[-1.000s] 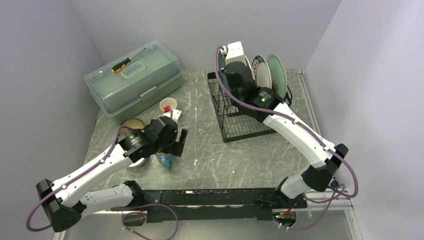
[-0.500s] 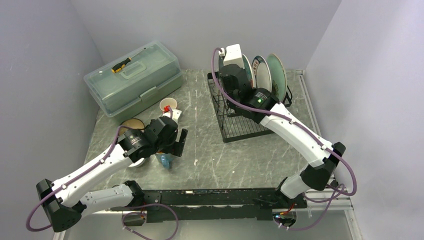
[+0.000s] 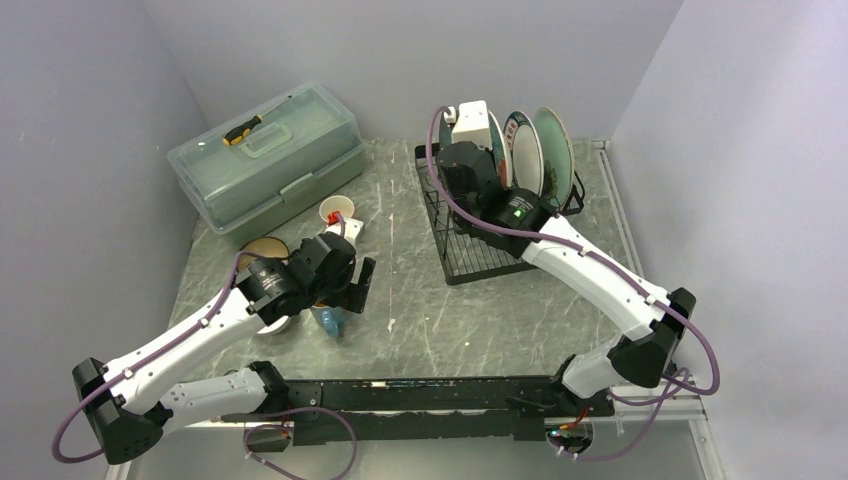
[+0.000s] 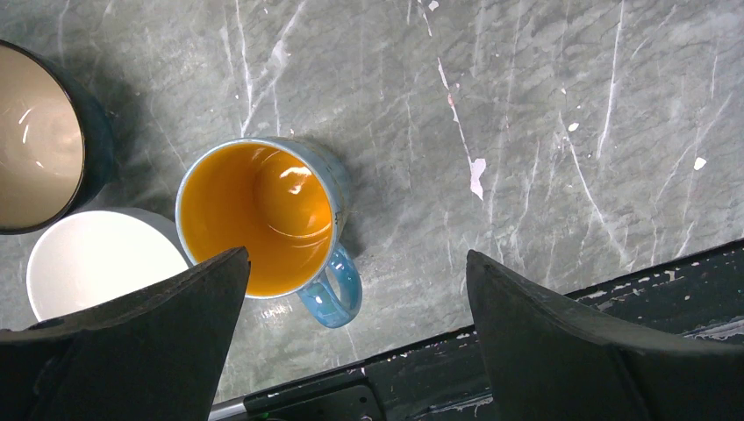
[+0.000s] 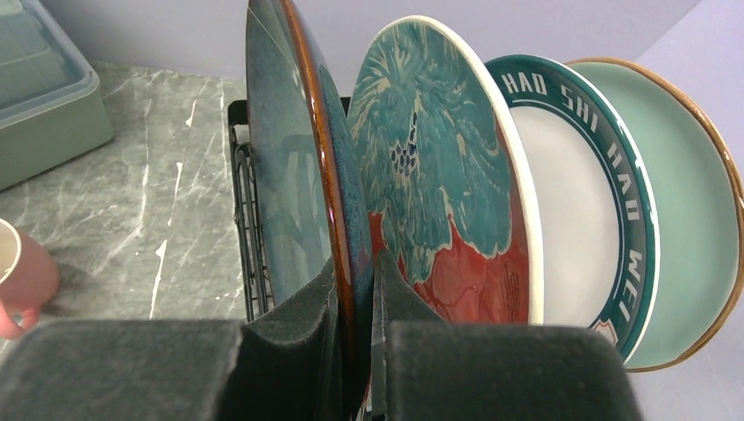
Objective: Load the mixed dishes into the dish rack
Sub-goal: Insert the plate into the dish rack.
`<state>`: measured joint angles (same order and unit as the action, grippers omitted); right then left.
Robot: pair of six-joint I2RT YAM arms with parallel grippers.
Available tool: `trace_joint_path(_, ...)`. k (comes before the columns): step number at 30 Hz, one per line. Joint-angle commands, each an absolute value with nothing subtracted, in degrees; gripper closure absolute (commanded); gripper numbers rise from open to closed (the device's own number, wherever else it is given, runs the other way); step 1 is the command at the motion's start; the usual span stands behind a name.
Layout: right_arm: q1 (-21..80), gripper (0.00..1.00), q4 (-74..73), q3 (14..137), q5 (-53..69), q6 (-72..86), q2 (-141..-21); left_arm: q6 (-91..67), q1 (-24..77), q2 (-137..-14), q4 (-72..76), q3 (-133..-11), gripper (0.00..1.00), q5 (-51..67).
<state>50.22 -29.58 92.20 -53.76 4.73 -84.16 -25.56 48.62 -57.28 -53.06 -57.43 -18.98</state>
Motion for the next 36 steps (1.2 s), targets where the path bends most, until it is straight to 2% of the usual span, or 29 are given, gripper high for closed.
trace_joint_path(1,51.17,1.0,-23.33,90.63,-54.11,5.77,-80.76,-25.35,48.83,-57.57,-53.0,-57.6,0.01,-20.05)
trace_joint_path(14,54.59,1.0,-20.4,84.33,-57.44,6.02,-78.29,-25.31,48.87,-57.48,-52.89,-57.61,0.01,-19.82)
trace_joint_path(23,54.93,1.0,-16.1,77.7,-55.27,4.79,-73.73,-25.22,48.81,-57.43,-52.78,-57.61,0.01,-19.69)
trace_joint_path(36,55.02,1.0,-14.43,75.82,-52.78,2.64,-72.87,-25.49,48.81,-57.44,-53.01,-57.67,0.01,-20.0)
